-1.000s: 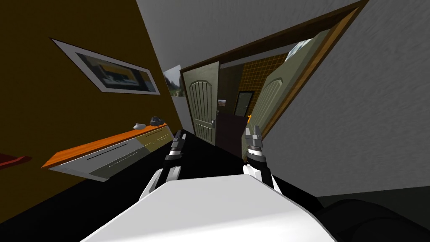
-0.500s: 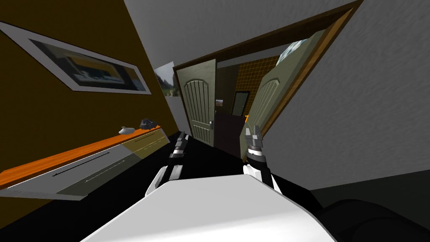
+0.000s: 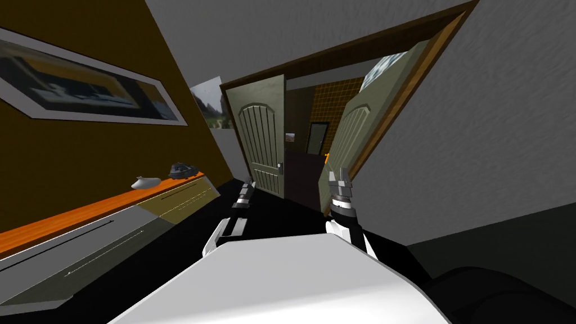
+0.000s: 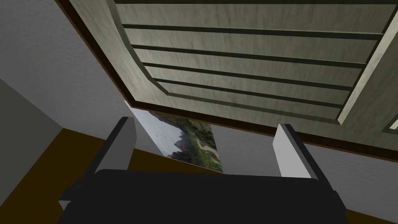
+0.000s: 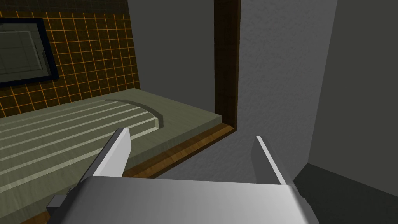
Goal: Push the door open
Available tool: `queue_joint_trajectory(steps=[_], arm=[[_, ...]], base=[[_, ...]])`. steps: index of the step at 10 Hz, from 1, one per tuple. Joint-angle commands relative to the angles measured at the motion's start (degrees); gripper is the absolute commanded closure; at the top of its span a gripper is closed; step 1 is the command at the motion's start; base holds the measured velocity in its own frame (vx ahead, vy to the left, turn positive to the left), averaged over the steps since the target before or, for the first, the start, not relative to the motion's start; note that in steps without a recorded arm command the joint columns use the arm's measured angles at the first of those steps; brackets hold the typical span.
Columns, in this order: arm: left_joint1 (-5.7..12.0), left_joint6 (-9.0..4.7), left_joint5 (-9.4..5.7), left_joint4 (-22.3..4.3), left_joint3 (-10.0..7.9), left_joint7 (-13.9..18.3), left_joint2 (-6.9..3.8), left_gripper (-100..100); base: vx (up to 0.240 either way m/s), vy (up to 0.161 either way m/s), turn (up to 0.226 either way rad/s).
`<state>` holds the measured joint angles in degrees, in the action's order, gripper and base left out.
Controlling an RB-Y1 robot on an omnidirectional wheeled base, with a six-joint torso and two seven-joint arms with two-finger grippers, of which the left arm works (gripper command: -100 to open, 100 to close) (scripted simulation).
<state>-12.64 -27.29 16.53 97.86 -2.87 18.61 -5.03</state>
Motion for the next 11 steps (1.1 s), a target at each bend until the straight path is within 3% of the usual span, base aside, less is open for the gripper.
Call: queue_joint_trajectory(steps=[1, 11], arm=[[1.2, 0.51, 0.96, -2.2, 0.04, 1.2, -0.14, -100], [8.77, 3.55, 6.49, -15.2, 0.17, 7.4, -0.62, -100]], base=[[0.095, 0.029, -0.142], [0.092, 0.036, -0.123]])
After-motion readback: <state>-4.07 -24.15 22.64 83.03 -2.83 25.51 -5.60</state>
